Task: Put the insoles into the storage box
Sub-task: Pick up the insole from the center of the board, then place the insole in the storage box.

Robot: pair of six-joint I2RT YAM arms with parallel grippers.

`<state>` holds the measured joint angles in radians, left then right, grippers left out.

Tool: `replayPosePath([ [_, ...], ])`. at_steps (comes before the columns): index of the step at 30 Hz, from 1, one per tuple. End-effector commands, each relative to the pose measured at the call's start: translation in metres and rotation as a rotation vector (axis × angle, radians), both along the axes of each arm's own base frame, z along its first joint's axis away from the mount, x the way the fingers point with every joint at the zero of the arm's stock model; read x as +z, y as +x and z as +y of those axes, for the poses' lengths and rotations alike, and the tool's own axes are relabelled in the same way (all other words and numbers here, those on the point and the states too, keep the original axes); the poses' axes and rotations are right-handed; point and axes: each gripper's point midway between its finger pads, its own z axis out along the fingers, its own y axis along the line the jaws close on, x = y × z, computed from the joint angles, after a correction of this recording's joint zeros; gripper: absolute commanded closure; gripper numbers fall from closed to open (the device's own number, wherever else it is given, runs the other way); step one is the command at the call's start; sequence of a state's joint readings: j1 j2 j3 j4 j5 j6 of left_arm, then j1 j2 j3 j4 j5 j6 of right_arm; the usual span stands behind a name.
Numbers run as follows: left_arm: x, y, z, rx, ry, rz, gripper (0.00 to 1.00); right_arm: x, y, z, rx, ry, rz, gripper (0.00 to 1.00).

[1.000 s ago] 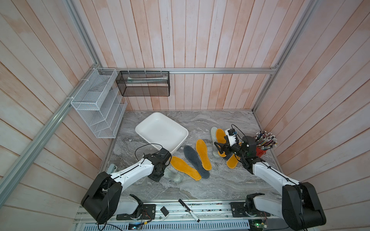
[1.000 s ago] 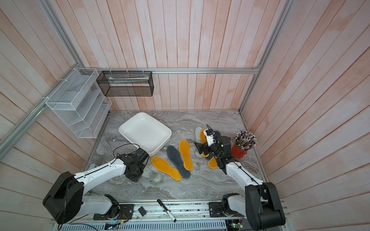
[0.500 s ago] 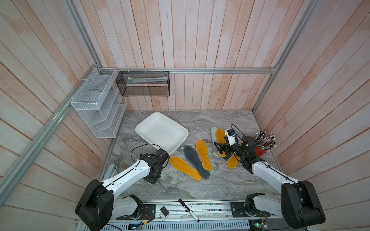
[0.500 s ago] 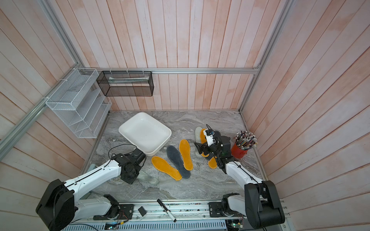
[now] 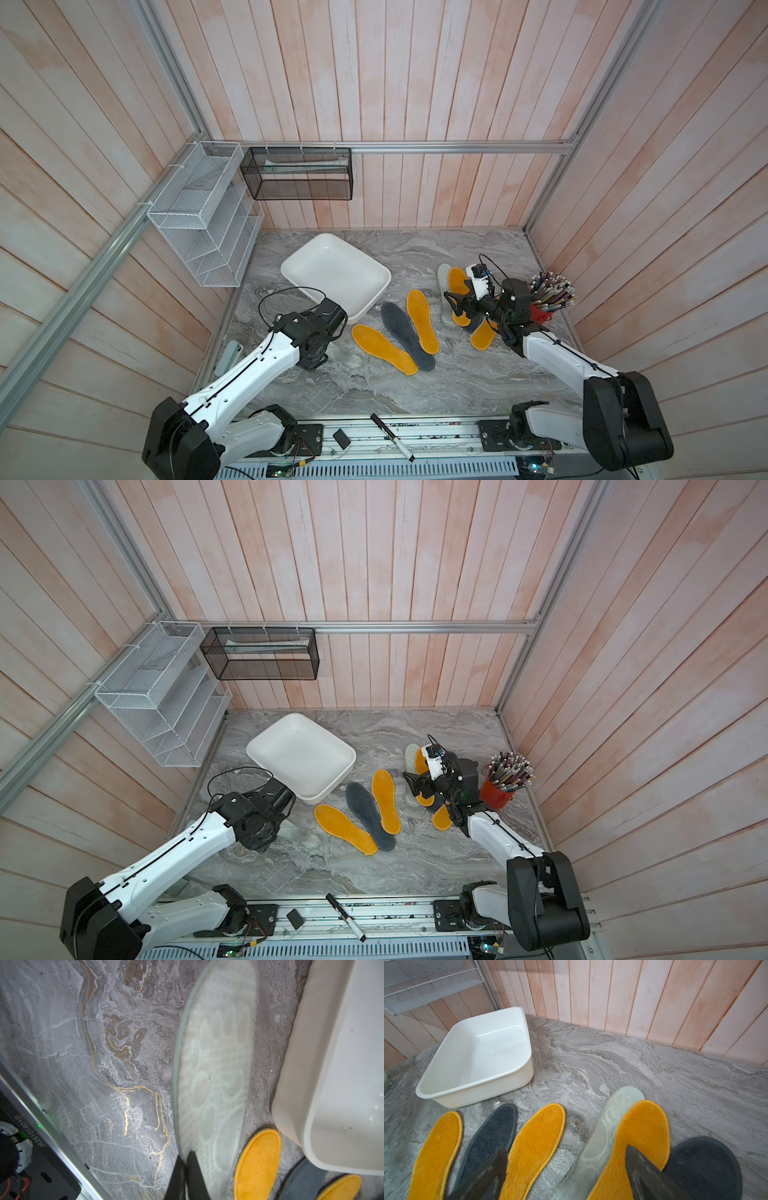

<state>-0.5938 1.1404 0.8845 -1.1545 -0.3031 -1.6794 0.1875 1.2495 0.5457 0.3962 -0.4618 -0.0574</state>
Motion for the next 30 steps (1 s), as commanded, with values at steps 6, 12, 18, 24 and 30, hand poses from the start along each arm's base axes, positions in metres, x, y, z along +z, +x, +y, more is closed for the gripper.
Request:
replayPosePath([
  [6,0.052,0.022,0.011,-0.049,0.058,-0.170,1.00,0.009,0.008,0.004,0.017,-0.009,-0.023,0.10],
  [12,0.098,0.075,-0.004,-0.173,0.123,-0.322,1.00,0.011,0.010,0.005,0.018,-0.010,-0.023,0.11],
  [18,0.115,0.127,-0.009,-0.263,0.128,-0.358,1.00,0.015,0.013,0.004,0.019,-0.028,-0.033,0.10],
  [24,0.118,0.169,0.008,-0.274,0.124,-0.440,1.00,0.018,0.018,0.005,0.016,-0.036,-0.036,0.11],
  [30,0.111,0.196,0.015,-0.314,0.136,-0.459,1.00,0.024,0.026,0.007,0.022,-0.032,-0.046,0.10],
])
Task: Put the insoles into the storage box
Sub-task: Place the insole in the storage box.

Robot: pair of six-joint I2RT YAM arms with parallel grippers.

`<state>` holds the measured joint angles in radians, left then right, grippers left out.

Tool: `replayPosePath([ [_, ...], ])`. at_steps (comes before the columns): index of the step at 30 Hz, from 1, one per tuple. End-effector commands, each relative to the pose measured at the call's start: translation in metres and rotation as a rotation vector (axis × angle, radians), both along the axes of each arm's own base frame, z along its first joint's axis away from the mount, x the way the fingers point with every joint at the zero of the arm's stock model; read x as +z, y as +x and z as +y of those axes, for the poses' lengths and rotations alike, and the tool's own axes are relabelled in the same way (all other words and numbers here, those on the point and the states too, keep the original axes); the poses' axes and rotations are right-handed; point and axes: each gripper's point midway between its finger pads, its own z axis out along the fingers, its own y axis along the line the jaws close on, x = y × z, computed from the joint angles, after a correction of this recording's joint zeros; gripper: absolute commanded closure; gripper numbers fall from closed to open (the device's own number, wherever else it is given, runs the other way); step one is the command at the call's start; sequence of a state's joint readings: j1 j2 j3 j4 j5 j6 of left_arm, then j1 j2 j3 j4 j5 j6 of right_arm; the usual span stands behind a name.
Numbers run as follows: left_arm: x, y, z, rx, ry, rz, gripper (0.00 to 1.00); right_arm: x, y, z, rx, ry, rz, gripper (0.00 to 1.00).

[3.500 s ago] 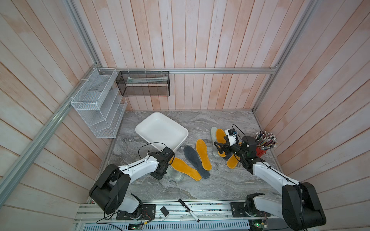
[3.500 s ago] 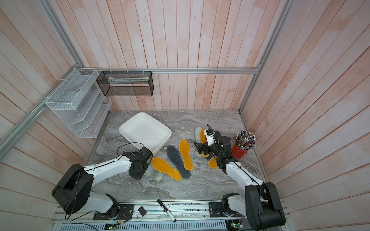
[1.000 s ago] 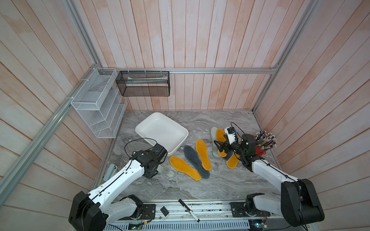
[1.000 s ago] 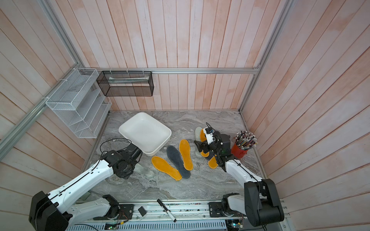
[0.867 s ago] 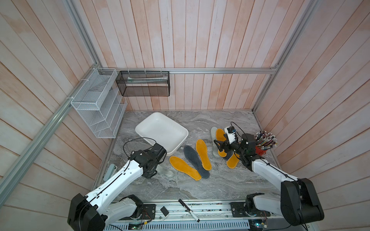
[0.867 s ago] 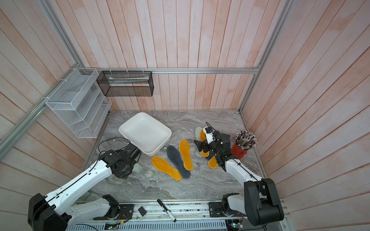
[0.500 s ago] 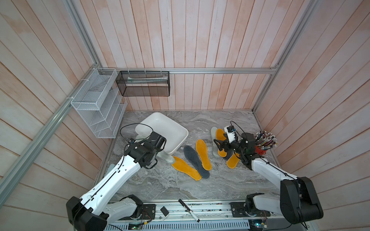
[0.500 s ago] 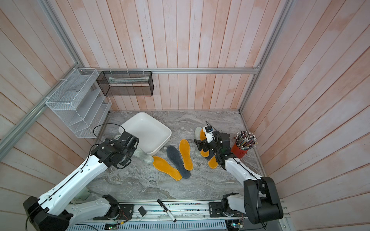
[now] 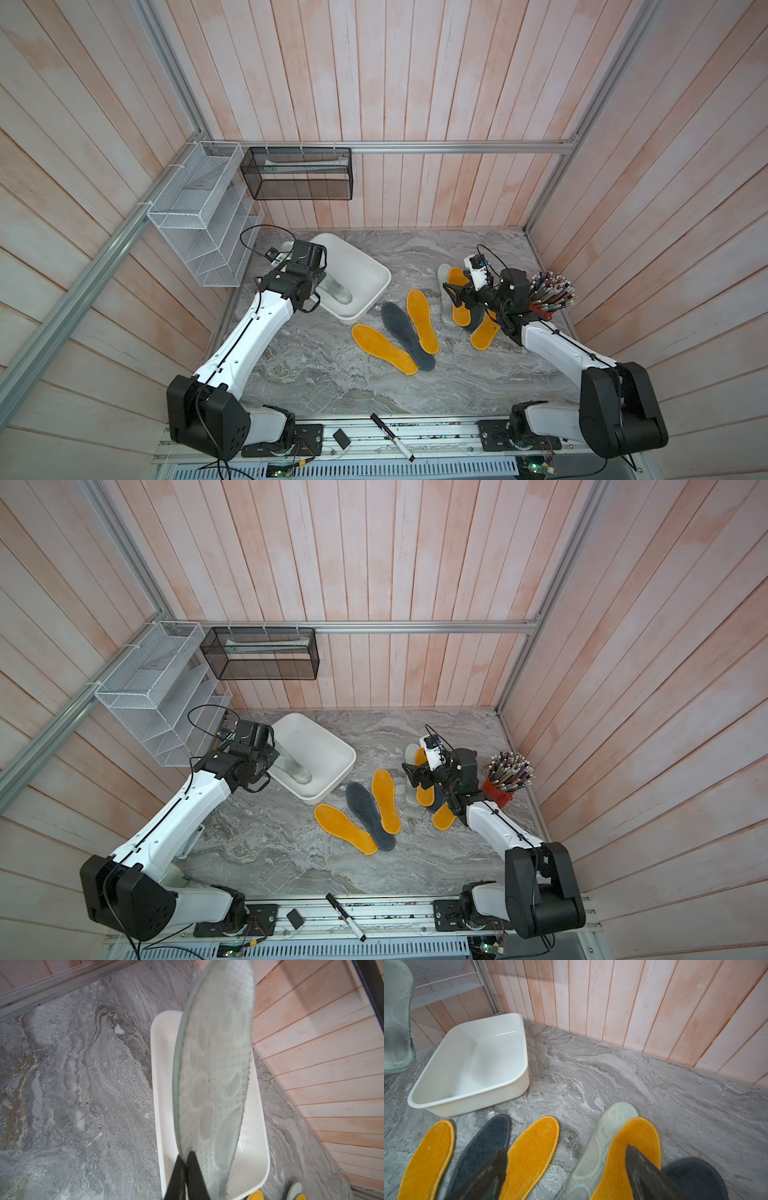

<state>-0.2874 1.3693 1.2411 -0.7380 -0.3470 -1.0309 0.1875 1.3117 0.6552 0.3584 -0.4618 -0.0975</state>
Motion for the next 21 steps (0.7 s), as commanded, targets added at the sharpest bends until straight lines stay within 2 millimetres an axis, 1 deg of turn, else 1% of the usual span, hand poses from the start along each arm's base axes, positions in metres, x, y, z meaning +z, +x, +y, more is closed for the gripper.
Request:
replayPosePath([
  [1,0.001,0.021,-0.006,-0.079,0.018,-0.041,1.00,0.008,0.007,0.003,0.009,-0.005,-0.015,0.11],
  [5,-0.017,0.030,-0.009,-0.109,0.004,-0.029,1.00,0.010,0.012,0.005,0.013,-0.006,-0.016,0.11],
  [8,-0.032,0.035,-0.006,-0.104,-0.028,-0.012,1.00,0.010,0.016,0.006,0.016,-0.009,-0.014,0.10],
  [13,-0.049,0.044,-0.002,-0.113,-0.044,0.016,1.00,0.011,0.021,0.008,0.021,-0.008,-0.012,0.10],
  [18,-0.067,0.052,0.008,-0.115,-0.056,0.046,1.00,0.011,0.024,0.008,0.023,-0.011,-0.009,0.10],
  [21,-0.074,0.057,0.010,-0.120,-0.064,0.054,1.00,0.009,0.025,0.008,0.023,-0.012,-0.006,0.10],
])
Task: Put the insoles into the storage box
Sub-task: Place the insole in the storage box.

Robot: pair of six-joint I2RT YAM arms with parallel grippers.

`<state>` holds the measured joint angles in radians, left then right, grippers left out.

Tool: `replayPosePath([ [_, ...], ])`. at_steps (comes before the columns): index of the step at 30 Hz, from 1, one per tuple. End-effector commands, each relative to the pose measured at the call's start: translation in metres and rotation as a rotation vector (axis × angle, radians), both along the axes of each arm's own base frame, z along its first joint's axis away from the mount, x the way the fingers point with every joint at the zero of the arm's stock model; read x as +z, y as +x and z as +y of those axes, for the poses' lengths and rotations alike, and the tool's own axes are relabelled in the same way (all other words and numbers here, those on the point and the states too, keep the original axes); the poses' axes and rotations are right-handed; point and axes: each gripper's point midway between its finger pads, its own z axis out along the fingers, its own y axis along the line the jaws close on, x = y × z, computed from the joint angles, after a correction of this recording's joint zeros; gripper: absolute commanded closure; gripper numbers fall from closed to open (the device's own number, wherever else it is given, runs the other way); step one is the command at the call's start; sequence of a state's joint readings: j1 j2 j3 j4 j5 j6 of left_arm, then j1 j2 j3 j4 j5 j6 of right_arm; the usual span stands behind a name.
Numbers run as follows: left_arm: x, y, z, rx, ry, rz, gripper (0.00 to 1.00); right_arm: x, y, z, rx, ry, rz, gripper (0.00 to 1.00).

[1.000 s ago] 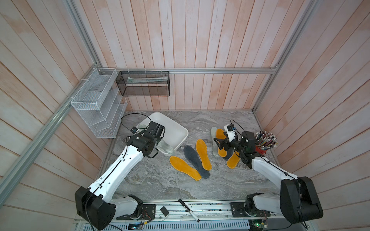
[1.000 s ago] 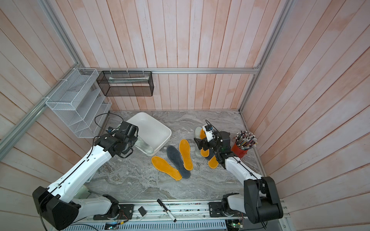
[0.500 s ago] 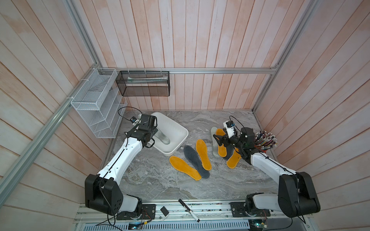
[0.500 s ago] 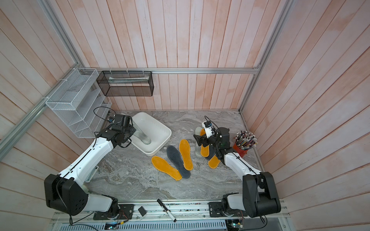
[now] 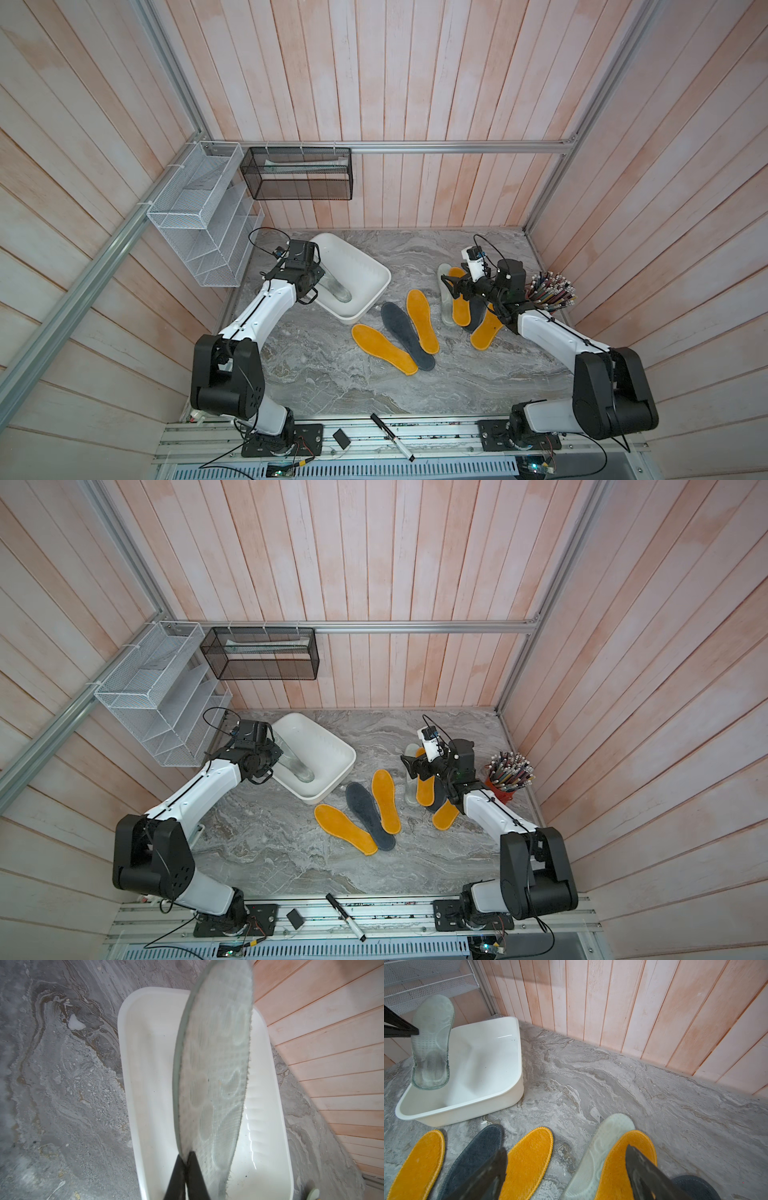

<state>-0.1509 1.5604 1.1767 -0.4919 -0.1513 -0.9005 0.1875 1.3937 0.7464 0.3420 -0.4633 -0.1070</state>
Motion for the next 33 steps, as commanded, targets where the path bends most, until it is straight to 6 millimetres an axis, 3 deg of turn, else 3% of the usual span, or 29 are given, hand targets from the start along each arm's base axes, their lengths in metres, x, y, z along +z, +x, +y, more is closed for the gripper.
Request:
replayPosePath([
  [1,-0.010,0.008,-0.002,-0.036,-0.011,0.001,1.00,0.004,0.004,0.004,0.019,-0.004,-0.006,0.10],
  [19,-0.060,0.020,-0.014,0.023,-0.117,0.137,1.00,-0.002,0.012,0.003,0.014,-0.005,0.006,0.10],
  [33,-0.080,0.014,-0.013,0.033,-0.104,0.245,1.00,-0.004,0.014,0.000,0.011,0.008,0.016,0.10],
])
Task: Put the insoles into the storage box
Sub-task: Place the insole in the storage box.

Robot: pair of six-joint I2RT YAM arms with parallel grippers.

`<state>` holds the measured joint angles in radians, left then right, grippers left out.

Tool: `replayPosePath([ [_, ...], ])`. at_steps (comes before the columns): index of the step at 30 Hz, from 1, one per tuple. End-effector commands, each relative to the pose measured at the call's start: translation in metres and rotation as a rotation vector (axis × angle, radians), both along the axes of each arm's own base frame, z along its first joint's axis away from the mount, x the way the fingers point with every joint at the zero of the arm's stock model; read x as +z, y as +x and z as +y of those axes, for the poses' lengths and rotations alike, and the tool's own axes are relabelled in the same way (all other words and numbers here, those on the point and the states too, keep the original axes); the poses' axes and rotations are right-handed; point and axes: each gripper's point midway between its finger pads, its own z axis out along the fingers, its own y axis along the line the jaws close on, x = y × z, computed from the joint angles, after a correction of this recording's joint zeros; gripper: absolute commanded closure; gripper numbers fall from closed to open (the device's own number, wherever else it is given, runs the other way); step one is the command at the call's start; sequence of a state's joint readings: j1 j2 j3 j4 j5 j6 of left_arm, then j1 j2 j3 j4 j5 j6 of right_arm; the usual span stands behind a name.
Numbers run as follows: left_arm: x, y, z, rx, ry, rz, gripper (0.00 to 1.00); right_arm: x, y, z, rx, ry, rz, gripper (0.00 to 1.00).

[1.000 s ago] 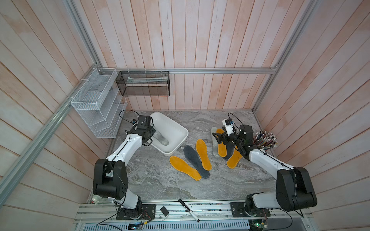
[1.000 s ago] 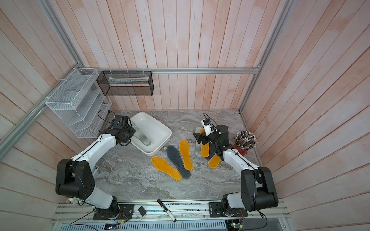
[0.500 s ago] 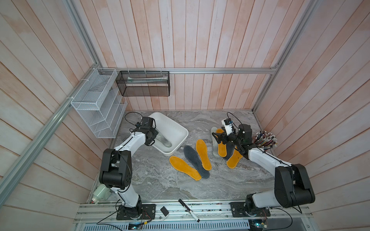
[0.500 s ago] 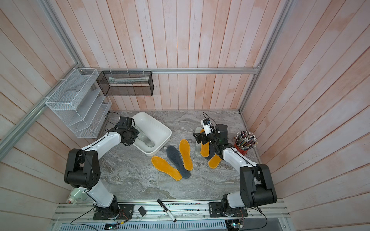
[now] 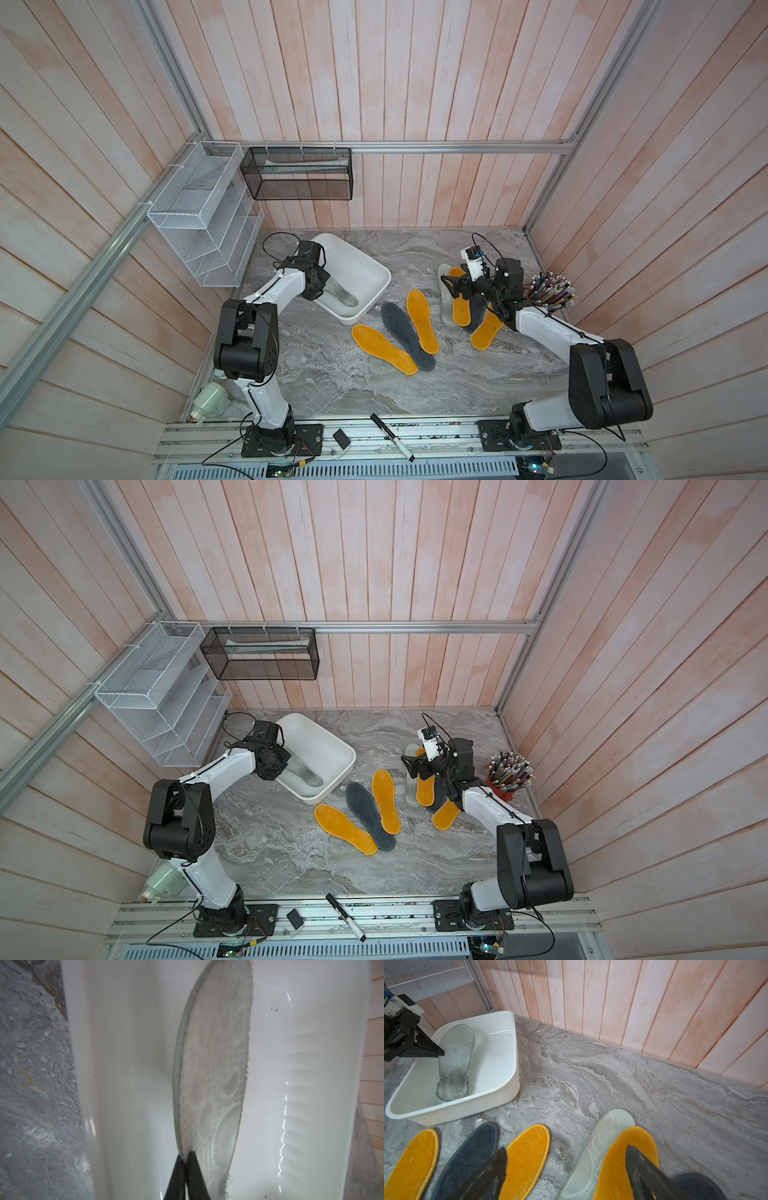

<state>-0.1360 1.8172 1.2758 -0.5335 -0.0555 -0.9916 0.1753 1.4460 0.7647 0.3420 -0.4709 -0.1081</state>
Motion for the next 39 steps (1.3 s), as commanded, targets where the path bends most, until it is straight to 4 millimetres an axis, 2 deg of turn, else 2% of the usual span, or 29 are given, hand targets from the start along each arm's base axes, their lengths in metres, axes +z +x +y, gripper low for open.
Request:
replayPosePath([
  [1,-0.006,-0.004,-0.001,-0.002,-0.004,0.041,1.00,0.009,0.006,0.004,0.019,0.015,-0.016,0.10],
  [19,-0.022,-0.006,-0.002,-0.032,0.008,0.080,0.99,0.007,0.004,0.004,0.019,0.020,-0.006,0.10],
  [26,-0.020,-0.002,0.001,-0.043,0.021,0.085,0.93,0.006,0.003,0.003,0.019,0.020,-0.004,0.10],
  [32,-0.018,0.001,0.001,-0.046,0.023,0.087,0.75,0.007,0.003,0.003,0.017,0.021,-0.006,0.10],
  [39,-0.014,0.001,0.003,-0.044,0.024,0.081,0.73,0.007,0.003,0.003,0.018,0.019,-0.005,0.10],
])
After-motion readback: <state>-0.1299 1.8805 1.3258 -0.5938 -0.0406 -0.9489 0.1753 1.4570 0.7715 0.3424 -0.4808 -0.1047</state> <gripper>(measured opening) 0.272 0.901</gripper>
